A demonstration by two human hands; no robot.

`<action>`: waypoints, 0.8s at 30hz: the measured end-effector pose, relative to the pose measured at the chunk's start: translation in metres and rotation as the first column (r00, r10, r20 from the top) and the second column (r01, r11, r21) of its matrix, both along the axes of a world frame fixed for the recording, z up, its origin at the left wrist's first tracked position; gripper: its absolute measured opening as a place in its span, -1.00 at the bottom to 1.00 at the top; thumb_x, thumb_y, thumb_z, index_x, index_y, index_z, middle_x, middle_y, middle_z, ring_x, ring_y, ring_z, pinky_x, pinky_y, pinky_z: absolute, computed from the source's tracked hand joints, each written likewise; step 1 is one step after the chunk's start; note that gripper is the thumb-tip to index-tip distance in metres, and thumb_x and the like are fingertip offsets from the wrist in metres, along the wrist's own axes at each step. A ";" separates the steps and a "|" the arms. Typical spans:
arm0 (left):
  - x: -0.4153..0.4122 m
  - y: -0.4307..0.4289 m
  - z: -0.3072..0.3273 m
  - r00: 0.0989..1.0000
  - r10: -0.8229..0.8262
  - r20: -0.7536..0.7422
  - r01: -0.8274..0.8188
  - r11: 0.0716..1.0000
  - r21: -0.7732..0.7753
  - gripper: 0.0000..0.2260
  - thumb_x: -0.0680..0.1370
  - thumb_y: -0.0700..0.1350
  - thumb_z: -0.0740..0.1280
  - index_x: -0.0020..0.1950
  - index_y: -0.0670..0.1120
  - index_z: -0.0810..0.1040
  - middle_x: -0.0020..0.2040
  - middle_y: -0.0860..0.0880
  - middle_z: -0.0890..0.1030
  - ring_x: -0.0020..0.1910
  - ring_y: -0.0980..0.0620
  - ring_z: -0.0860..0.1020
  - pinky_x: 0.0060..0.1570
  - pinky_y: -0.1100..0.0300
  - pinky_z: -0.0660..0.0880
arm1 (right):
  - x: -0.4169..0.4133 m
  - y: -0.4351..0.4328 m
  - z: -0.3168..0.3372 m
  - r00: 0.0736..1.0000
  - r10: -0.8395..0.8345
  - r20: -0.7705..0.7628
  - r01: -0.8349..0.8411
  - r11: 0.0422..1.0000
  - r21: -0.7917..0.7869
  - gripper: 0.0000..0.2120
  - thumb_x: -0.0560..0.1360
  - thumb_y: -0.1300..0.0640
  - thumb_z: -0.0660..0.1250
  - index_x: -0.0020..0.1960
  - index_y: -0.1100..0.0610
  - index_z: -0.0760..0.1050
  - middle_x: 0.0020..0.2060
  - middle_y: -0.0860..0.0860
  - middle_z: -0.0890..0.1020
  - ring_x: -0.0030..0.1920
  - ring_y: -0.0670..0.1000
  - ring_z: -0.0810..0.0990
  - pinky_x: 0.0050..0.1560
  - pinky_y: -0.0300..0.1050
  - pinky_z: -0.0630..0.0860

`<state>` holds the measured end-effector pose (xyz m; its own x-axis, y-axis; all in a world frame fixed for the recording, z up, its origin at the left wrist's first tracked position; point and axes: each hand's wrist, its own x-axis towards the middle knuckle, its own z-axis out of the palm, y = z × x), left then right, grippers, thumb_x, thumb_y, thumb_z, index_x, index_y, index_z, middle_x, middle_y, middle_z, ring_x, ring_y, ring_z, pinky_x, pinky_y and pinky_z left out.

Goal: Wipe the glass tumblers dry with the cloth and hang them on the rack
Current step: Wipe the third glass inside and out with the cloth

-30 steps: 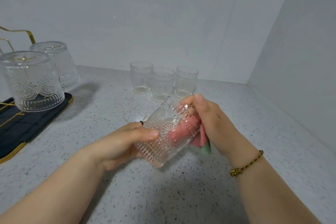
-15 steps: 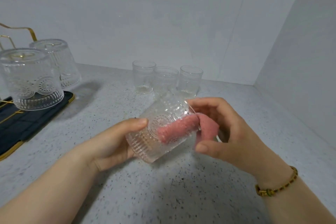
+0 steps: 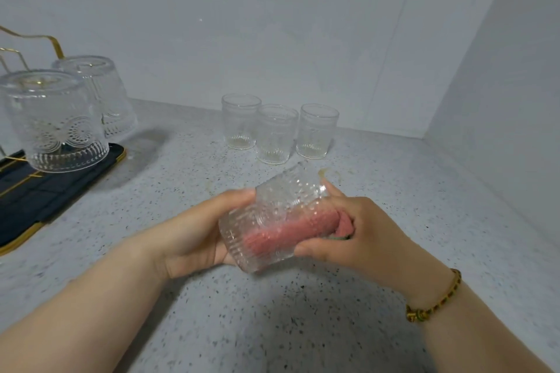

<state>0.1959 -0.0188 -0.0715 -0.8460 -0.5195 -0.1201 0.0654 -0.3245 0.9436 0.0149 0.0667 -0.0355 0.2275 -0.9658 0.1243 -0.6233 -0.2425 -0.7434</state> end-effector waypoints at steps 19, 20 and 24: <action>-0.008 0.003 -0.005 0.958 0.243 0.153 -0.213 0.959 -0.187 -0.47 0.34 0.28 0.25 0.01 -0.16 0.52 -0.35 -0.17 0.64 -0.41 -0.01 0.62 -0.39 0.23 0.59 | 0.009 -0.010 -0.026 0.953 0.097 0.287 -0.128 0.987 0.094 -0.79 0.38 0.25 0.32 0.00 0.07 0.47 -0.22 -0.01 0.62 -0.25 0.00 0.61 -0.21 -0.14 0.58; -0.007 0.001 -0.006 0.970 0.212 0.119 -0.188 0.964 -0.187 -0.42 0.29 0.30 0.35 0.06 -0.13 0.53 -0.20 -0.16 0.67 -0.25 -0.04 0.66 -0.25 0.20 0.61 | 0.008 -0.012 -0.027 0.950 0.053 0.309 -0.085 0.992 0.093 -0.77 0.33 0.14 0.35 -0.01 0.05 0.51 -0.12 0.18 0.61 -0.13 0.26 0.59 -0.09 0.17 0.57; -0.003 -0.008 -0.011 0.971 0.237 0.013 -0.224 0.933 -0.281 -0.04 -0.03 0.21 0.58 0.30 -0.06 0.38 0.10 -0.07 0.64 0.08 -0.03 0.61 -0.03 0.21 0.55 | 0.005 -0.015 -0.031 0.773 -0.062 0.632 -0.080 0.978 0.195 -0.56 0.14 0.07 0.47 -0.11 0.34 0.54 -0.09 0.52 0.47 -0.05 0.56 0.42 0.01 0.33 0.42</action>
<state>0.1930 -0.0269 -0.0823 -0.6961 -0.7177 0.0195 0.0617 -0.0327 0.9976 0.0201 0.0513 -0.0664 0.1749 -0.9834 0.0491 0.0060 -0.0488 -0.9988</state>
